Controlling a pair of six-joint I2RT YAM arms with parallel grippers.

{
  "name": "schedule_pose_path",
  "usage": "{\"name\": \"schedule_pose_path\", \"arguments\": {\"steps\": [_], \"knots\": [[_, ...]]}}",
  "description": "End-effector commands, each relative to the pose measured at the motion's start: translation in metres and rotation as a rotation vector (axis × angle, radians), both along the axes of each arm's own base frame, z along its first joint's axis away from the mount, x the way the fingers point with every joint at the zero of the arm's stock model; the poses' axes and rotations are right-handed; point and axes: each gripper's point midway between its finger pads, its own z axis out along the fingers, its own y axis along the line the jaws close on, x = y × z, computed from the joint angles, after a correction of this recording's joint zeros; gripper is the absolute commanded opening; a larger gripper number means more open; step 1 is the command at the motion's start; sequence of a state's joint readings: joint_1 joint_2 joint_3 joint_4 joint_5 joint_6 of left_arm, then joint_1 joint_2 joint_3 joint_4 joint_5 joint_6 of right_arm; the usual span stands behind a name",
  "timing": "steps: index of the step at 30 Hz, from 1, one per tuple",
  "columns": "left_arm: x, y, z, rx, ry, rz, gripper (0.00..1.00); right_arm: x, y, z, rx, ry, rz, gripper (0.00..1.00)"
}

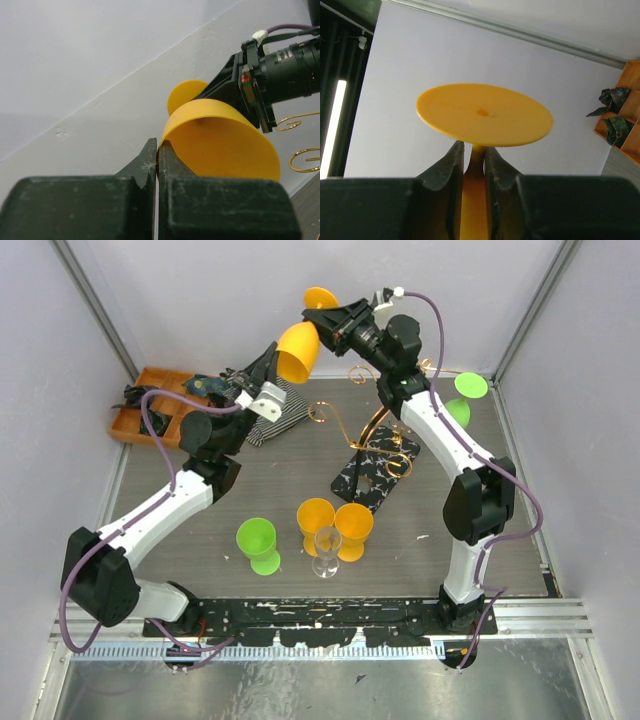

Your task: Place the wine glass upside down on the wine glass rack

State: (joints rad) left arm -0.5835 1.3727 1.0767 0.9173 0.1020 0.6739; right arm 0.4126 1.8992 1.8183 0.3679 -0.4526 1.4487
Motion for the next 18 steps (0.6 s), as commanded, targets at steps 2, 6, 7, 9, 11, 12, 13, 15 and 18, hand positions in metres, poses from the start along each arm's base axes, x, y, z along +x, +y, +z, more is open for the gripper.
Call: {"name": "schedule_pose_path", "arguments": {"steps": [2, 6, 7, 9, 11, 12, 13, 15, 18], "knots": [[-0.001, 0.006, 0.006, -0.023, -0.035, 0.033, 0.03, -0.022, 0.003, 0.042, -0.006, -0.166, 0.016, 0.13], [-0.004, 0.007, 0.004, -0.025, -0.026, 0.022, 0.17, -0.022, 0.003, 0.046, -0.021, -0.205, 0.002, 0.06], [-0.005, 0.007, 0.003, -0.022, -0.024, 0.021, 0.28, -0.022, 0.002, 0.048, -0.025, -0.218, -0.005, 0.04], [-0.007, 0.007, -0.003, -0.012, -0.009, 0.015, 0.51, -0.022, 0.001, 0.053, -0.039, -0.252, -0.020, 0.01], [-0.012, 0.009, -0.010, 0.000, 0.009, 0.009, 0.67, -0.020, -0.002, 0.059, -0.063, -0.290, -0.046, 0.01], [-0.014, 0.009, -0.016, 0.009, 0.023, 0.007, 0.72, -0.019, -0.004, 0.063, -0.081, -0.317, -0.066, 0.01], [-0.016, 0.009, -0.024, 0.025, 0.043, 0.005, 0.76, -0.018, -0.007, 0.067, -0.113, -0.354, -0.093, 0.01], [-0.025, 0.015, -0.034, 0.044, 0.073, 0.007, 0.81, -0.014, -0.016, 0.075, -0.173, -0.412, -0.164, 0.01], [-0.034, 0.023, -0.055, 0.058, 0.147, 0.009, 0.83, -0.010, -0.032, 0.083, -0.294, -0.490, -0.278, 0.01]]}}
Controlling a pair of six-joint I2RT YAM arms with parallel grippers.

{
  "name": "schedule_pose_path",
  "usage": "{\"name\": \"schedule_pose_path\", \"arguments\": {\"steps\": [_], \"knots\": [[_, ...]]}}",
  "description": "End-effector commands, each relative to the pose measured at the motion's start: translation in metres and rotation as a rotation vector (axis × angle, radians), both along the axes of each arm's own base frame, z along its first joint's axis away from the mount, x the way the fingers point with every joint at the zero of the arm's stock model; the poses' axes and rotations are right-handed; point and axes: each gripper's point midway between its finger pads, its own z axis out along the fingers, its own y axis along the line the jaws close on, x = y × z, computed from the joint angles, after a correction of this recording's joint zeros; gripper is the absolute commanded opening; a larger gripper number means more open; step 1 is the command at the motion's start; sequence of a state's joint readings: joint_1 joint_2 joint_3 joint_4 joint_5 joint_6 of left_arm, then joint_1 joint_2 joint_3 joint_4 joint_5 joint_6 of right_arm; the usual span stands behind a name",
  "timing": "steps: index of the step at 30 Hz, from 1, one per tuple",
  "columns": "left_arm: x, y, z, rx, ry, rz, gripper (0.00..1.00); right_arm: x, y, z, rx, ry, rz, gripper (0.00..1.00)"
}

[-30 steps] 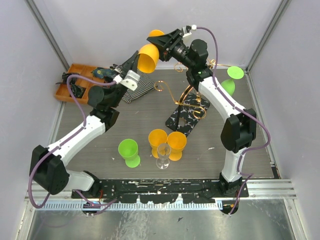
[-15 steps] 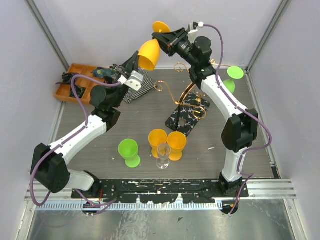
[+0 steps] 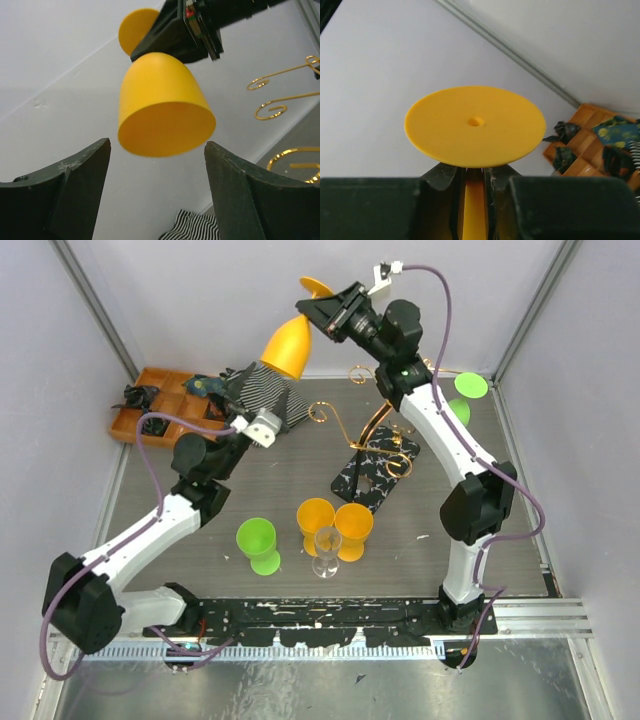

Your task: Place the wine glass upside down on the wine glass rack

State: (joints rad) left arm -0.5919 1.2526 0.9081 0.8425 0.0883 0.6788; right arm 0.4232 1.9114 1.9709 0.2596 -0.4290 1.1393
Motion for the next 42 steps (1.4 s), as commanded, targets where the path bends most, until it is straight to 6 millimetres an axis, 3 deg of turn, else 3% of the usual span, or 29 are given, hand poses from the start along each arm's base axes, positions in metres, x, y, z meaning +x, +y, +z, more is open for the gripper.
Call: {"name": "schedule_pose_path", "arguments": {"steps": [1, 4, 8, 14, 17, 19, 23, 27, 33, 42], "knots": [[-0.021, 0.016, -0.013, -0.007, 0.067, 0.006, 0.83, -0.009, -0.040, 0.056, -0.148, -0.270, -0.222, 0.01], [-0.029, 0.028, -0.018, -0.027, 0.108, 0.030, 0.83, -0.008, -0.061, 0.059, -0.275, -0.331, -0.350, 0.01], [-0.028, 0.040, -0.011, -0.055, 0.121, 0.076, 0.83, -0.013, -0.087, 0.054, -0.432, -0.394, -0.479, 0.01], [-0.005, 0.052, 0.005, -0.104, 0.130, 0.203, 0.83, -0.033, -0.089, 0.044, -0.497, -0.433, -0.442, 0.01], [0.002, 0.049, 0.009, -0.092, 0.128, 0.214, 0.84, -0.046, -0.088, 0.041, -0.532, -0.463, -0.406, 0.01], [0.004, 0.046, 0.011, -0.091, 0.128, 0.207, 0.84, -0.052, -0.098, 0.040, -0.584, -0.486, -0.437, 0.01], [0.003, 0.046, 0.011, -0.107, 0.137, 0.199, 0.84, -0.067, -0.135, 0.033, -0.737, -0.506, -0.577, 0.01], [0.002, 0.048, 0.010, -0.111, 0.144, 0.202, 0.84, -0.087, -0.171, 0.013, -0.881, -0.492, -0.677, 0.01], [0.005, 0.047, 0.008, -0.110, 0.150, 0.206, 0.84, -0.120, -0.208, -0.018, -0.990, -0.446, -0.737, 0.01], [0.011, 0.032, 0.010, -0.138, 0.217, 0.138, 0.85, -0.146, -0.229, -0.043, -1.101, -0.413, -0.727, 0.01]]}}
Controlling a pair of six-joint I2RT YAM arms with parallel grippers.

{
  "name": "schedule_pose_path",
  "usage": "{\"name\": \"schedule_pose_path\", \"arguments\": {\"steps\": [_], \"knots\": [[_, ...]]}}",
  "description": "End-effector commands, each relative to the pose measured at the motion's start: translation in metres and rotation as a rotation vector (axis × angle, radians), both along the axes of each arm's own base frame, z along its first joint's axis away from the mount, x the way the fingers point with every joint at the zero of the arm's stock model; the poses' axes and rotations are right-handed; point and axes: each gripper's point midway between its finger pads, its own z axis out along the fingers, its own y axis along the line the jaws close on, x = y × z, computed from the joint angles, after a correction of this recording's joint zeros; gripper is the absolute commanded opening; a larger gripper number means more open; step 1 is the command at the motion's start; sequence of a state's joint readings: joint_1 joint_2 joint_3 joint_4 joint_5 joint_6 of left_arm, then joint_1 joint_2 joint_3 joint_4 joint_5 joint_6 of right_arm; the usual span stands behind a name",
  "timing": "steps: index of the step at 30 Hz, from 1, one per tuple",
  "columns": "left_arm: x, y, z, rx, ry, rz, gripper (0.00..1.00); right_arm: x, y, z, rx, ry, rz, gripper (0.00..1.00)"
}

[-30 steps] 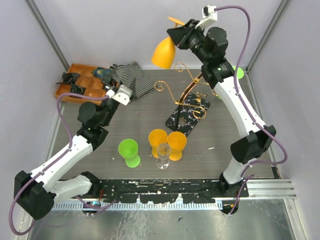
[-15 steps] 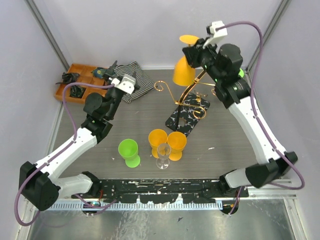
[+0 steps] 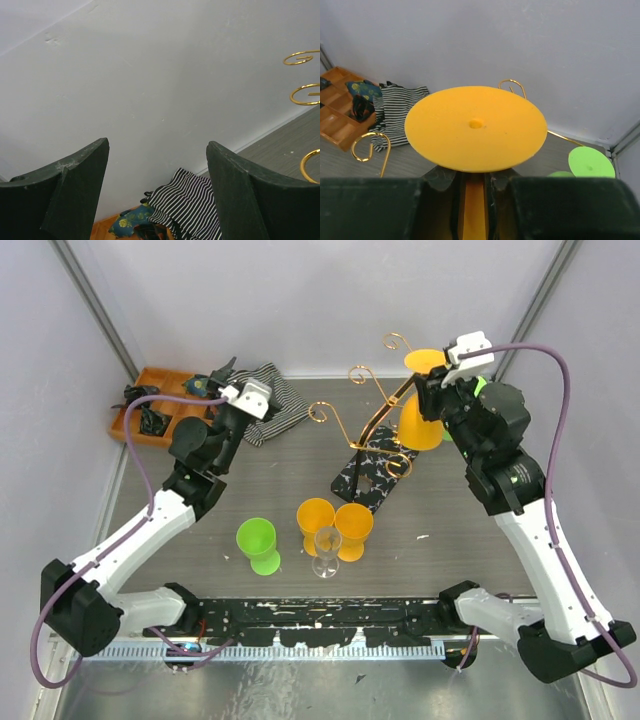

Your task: Place the wine glass upside down on the wine glass rack

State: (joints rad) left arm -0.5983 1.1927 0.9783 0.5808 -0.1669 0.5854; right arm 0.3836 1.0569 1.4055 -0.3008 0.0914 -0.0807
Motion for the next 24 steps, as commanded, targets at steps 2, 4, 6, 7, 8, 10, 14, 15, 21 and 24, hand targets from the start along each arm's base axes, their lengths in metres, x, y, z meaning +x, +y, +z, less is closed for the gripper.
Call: {"name": "schedule_pose_path", "arguments": {"steps": [2, 4, 6, 7, 8, 10, 14, 15, 21, 24], "knots": [[-0.003, -0.007, 0.020, -0.057, -0.003, -0.048, 0.85, -0.019, -0.020, -0.016, -0.061, 0.011, -0.048, 0.01], [-0.002, -0.008, 0.020, -0.050, -0.004, -0.047, 0.85, -0.025, -0.025, -0.028, -0.061, 0.021, -0.063, 0.01], [-0.002, -0.009, 0.017, -0.046, -0.001, -0.051, 0.85, -0.030, -0.028, -0.042, -0.057, 0.039, -0.069, 0.01], [-0.002, -0.009, 0.017, -0.043, -0.002, -0.051, 0.86, -0.031, -0.028, -0.052, -0.054, 0.053, -0.068, 0.01], [-0.001, -0.010, 0.016, -0.040, -0.001, -0.055, 0.86, -0.033, -0.028, -0.058, -0.045, 0.058, -0.066, 0.01], [-0.001, -0.011, 0.016, -0.036, 0.000, -0.059, 0.86, -0.037, -0.028, -0.065, -0.018, 0.049, -0.063, 0.01], [0.001, -0.015, 0.014, -0.032, 0.000, -0.070, 0.86, -0.042, -0.031, -0.075, 0.016, 0.025, -0.071, 0.01], [0.001, -0.015, 0.014, -0.029, 0.002, -0.071, 0.86, -0.042, -0.031, -0.077, 0.017, 0.021, -0.072, 0.01], [-0.003, -0.034, 0.018, -0.027, 0.030, -0.175, 0.87, -0.043, -0.026, -0.083, -0.017, 0.014, -0.039, 0.01], [-0.015, -0.061, 0.019, 0.025, 0.044, -0.330, 0.87, -0.044, -0.031, -0.074, -0.067, 0.000, -0.050, 0.01]]}}
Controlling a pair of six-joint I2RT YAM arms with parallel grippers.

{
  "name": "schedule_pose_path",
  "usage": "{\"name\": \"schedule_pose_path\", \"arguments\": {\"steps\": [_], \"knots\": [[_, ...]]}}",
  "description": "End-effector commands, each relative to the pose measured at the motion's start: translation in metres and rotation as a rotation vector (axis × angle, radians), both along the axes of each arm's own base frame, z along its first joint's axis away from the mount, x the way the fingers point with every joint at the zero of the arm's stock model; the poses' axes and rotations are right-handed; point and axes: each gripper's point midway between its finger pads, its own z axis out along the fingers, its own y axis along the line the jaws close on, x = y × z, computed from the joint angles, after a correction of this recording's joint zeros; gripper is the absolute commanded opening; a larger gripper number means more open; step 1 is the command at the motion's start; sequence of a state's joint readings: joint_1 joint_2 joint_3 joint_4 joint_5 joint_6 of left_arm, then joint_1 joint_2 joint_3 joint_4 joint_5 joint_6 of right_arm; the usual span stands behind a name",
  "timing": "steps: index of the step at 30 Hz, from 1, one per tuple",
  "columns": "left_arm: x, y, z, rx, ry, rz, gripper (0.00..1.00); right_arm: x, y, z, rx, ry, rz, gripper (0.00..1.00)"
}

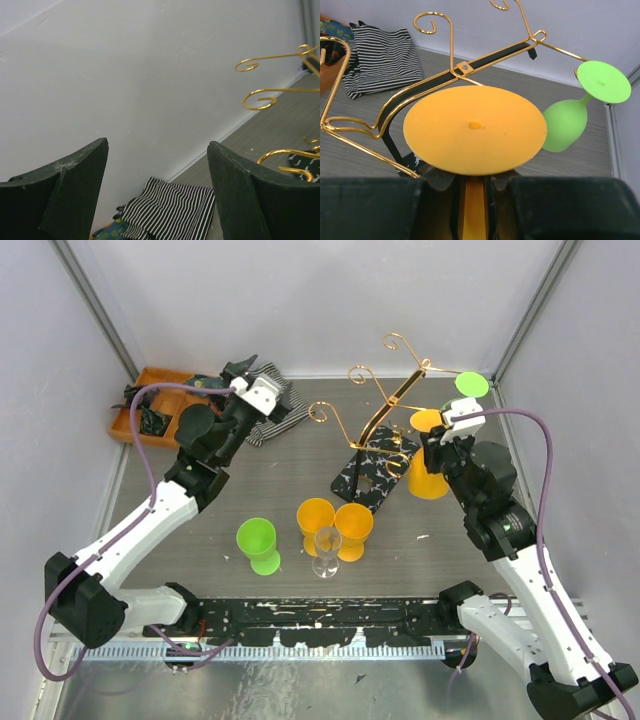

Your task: Place the wine glass upside down on the wine glass rack

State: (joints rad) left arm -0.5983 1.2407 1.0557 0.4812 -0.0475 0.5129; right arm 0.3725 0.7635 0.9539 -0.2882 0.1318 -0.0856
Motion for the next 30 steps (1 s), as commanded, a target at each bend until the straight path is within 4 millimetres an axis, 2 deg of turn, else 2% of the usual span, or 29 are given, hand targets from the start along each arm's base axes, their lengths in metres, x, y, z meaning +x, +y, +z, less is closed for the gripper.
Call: {"name": "schedule_pose_path", "arguments": {"steps": [1, 6, 9, 13, 16, 17, 22, 26, 30], "knots": [[-0.025, -0.042, 0.024, 0.030, -0.032, -0.262, 0.87, -0.003, -0.004, 0.049, -0.029, -0.133, 0.001, 0.01], [-0.027, -0.074, 0.018, 0.155, -0.103, -0.350, 0.87, -0.005, -0.013, 0.074, -0.096, -0.075, -0.023, 0.01], [-0.024, -0.088, 0.015, 0.220, -0.143, -0.365, 0.91, -0.006, -0.018, 0.090, -0.132, -0.018, -0.043, 0.01], [-0.027, -0.105, 0.014, 0.276, -0.188, -0.394, 0.91, -0.009, -0.012, 0.110, -0.140, 0.036, -0.002, 0.01], [-0.032, -0.113, 0.021, 0.277, -0.228, -0.410, 0.91, -0.012, 0.009, 0.118, -0.095, 0.065, 0.101, 0.01], [-0.034, -0.116, 0.021, 0.281, -0.240, -0.421, 0.91, -0.012, 0.022, 0.118, -0.076, 0.084, 0.162, 0.01], [-0.046, -0.128, 0.031, 0.298, -0.302, -0.451, 0.88, -0.005, 0.061, 0.098, -0.033, 0.206, 0.341, 0.01], [-0.050, -0.134, 0.039, 0.296, -0.338, -0.452, 0.86, -0.003, 0.081, 0.093, -0.003, 0.248, 0.437, 0.01], [-0.055, -0.141, 0.043, 0.297, -0.357, -0.463, 0.82, -0.002, 0.091, 0.096, 0.006, 0.263, 0.486, 0.01]]}}
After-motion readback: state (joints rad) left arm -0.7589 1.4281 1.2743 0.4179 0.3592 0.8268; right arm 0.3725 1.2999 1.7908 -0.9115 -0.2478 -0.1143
